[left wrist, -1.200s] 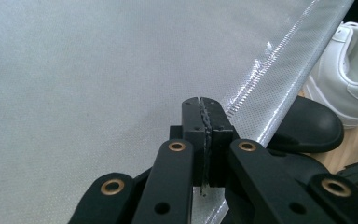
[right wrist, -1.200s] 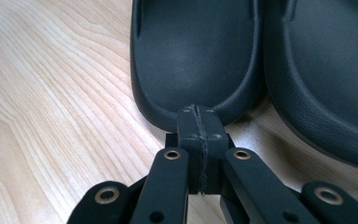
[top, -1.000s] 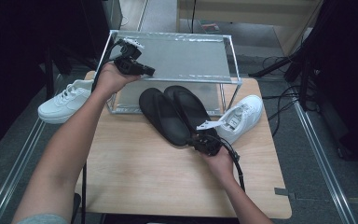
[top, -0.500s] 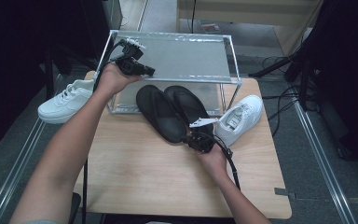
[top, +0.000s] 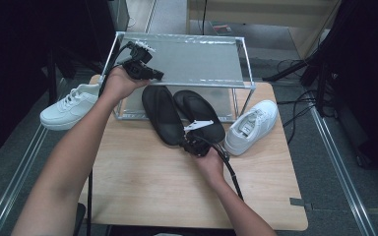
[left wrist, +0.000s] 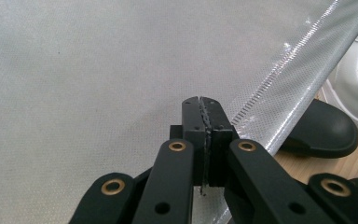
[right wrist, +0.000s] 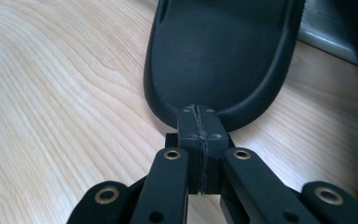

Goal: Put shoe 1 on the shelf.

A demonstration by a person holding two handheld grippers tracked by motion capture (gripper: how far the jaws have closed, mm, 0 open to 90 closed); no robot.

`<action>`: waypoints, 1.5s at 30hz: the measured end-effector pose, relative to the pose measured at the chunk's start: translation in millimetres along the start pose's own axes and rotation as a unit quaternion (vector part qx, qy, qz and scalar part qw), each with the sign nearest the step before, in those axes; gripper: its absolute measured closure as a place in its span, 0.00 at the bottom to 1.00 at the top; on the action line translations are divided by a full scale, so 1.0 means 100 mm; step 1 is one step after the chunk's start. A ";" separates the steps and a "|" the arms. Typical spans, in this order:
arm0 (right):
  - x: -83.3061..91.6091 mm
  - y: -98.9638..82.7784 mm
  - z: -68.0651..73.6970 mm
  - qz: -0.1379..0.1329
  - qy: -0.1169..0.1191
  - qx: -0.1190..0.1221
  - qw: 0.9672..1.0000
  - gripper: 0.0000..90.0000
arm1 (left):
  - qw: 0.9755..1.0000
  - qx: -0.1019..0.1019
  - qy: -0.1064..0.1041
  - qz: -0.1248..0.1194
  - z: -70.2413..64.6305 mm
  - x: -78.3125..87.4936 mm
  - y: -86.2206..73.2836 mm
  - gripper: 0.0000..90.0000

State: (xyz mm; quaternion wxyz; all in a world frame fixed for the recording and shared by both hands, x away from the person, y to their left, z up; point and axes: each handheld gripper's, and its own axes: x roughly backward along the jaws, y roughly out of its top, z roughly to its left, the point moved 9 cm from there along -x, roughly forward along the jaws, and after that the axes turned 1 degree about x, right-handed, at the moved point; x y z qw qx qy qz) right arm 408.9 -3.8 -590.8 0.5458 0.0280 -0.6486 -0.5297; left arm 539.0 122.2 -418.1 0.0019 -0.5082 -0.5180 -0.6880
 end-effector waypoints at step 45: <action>-0.06 0.60 -0.02 -0.065 -0.006 -0.042 0.997 1.00 | 1.000 0.010 -0.007 -0.004 0.01 -0.01 0.00 1.00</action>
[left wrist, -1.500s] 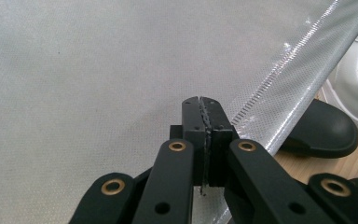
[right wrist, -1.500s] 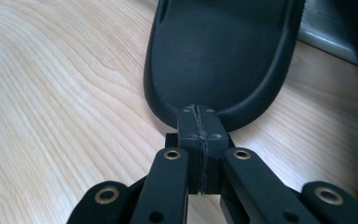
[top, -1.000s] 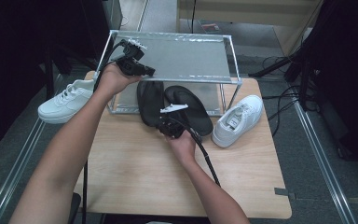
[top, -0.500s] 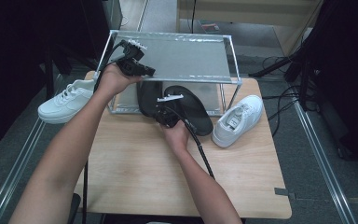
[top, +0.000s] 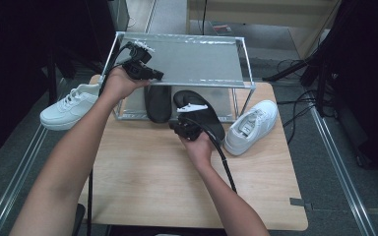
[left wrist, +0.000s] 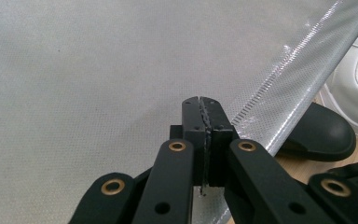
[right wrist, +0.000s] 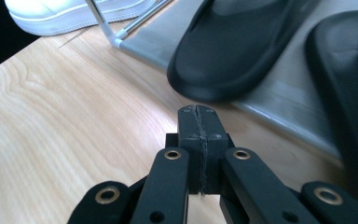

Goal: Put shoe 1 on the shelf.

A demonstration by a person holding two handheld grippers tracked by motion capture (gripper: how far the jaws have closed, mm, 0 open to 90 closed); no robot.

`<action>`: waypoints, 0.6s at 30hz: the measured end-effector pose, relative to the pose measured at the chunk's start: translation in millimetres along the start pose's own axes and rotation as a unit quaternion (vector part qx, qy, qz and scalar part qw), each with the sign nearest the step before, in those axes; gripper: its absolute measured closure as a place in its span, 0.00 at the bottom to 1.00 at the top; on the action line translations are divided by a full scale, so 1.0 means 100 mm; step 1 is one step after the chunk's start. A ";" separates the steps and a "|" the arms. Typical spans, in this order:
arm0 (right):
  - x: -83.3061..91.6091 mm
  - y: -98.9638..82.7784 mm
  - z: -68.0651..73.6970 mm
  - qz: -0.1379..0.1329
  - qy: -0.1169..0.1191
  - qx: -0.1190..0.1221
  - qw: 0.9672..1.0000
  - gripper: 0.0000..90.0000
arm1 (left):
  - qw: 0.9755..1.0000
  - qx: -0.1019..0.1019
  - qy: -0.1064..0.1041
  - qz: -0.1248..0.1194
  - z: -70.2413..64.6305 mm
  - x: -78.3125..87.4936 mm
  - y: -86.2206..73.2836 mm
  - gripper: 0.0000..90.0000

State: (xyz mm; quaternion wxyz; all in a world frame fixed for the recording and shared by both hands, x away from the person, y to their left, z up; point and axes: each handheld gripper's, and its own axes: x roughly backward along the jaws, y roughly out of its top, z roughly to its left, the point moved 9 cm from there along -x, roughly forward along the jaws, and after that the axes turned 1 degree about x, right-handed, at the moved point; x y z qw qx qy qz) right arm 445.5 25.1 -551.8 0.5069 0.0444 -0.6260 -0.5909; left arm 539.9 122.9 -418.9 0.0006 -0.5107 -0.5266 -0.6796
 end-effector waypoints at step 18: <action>0.72 -0.46 -0.23 -0.005 -0.037 -0.006 0.999 1.00 | 1.000 0.001 0.000 0.001 0.00 0.00 0.00 1.00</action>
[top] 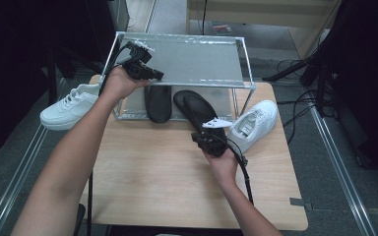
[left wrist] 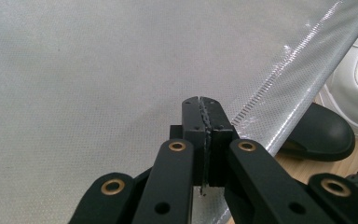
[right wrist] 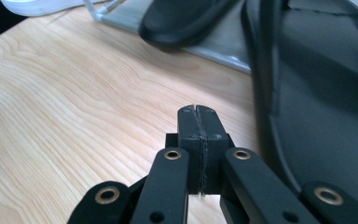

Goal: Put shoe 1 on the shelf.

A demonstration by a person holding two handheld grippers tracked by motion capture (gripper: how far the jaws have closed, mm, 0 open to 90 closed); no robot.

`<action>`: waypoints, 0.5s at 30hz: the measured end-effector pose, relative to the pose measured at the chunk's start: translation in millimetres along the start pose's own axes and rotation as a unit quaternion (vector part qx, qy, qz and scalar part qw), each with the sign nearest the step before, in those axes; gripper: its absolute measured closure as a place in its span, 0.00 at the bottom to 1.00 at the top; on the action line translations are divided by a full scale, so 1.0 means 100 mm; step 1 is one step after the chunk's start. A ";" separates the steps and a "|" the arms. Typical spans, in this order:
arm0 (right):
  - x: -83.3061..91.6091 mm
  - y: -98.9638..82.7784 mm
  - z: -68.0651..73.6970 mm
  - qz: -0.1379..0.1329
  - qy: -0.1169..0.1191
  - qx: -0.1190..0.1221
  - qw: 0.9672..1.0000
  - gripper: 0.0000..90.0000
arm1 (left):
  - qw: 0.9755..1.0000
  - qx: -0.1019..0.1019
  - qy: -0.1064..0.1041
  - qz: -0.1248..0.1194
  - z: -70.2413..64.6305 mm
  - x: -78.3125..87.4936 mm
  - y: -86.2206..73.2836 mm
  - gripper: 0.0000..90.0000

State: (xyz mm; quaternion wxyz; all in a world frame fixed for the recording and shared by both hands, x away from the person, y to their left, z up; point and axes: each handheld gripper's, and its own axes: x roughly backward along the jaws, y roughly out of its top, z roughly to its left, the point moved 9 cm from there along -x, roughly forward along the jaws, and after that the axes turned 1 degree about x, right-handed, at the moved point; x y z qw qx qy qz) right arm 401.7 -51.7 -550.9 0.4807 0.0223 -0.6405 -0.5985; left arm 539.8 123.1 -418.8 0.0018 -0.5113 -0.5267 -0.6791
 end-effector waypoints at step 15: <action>0.35 -0.28 -0.27 -0.001 -0.036 -0.009 0.999 1.00 | 1.000 -0.007 -0.004 0.002 0.00 0.00 0.00 1.00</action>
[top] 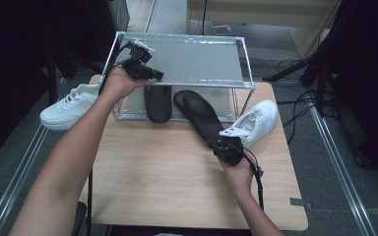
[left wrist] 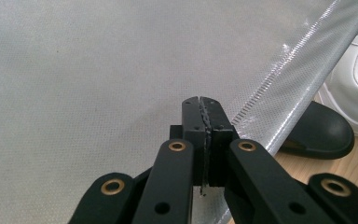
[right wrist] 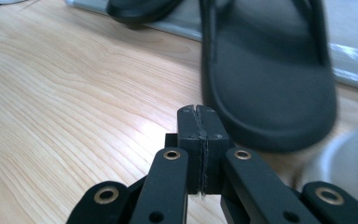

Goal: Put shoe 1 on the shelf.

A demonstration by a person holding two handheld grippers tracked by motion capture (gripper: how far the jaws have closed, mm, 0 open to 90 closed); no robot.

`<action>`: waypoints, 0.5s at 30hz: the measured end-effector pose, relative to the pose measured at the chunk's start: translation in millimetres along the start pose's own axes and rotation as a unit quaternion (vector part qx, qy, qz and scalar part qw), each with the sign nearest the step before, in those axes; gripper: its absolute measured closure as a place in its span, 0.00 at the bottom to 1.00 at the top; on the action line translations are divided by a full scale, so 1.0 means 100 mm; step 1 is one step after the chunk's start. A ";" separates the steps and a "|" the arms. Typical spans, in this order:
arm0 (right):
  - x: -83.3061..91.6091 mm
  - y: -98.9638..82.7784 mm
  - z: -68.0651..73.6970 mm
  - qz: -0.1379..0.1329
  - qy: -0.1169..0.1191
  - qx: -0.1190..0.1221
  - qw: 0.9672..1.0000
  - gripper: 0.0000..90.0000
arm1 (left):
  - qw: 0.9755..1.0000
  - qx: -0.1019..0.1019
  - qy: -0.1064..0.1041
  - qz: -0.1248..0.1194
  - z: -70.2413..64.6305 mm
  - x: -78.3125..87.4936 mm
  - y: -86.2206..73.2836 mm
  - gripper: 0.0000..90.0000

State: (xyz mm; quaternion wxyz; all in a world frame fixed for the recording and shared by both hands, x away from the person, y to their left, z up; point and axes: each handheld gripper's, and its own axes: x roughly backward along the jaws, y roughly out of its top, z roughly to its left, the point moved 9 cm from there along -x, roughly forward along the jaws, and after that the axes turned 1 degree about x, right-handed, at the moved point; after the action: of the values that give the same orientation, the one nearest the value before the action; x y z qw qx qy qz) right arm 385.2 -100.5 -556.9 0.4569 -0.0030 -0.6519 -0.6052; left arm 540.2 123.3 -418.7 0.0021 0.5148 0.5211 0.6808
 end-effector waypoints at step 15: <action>0.05 -0.15 -0.24 0.001 -0.042 -0.014 0.999 1.00 | 1.000 -0.005 -0.005 -0.003 0.00 0.00 0.00 1.00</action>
State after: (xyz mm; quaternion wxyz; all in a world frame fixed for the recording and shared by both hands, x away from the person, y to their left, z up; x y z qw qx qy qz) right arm 387.9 -126.3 -569.4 0.4298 -0.0359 -0.6617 -0.6132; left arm 540.2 123.4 -418.9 0.0091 0.5163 0.5191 0.6810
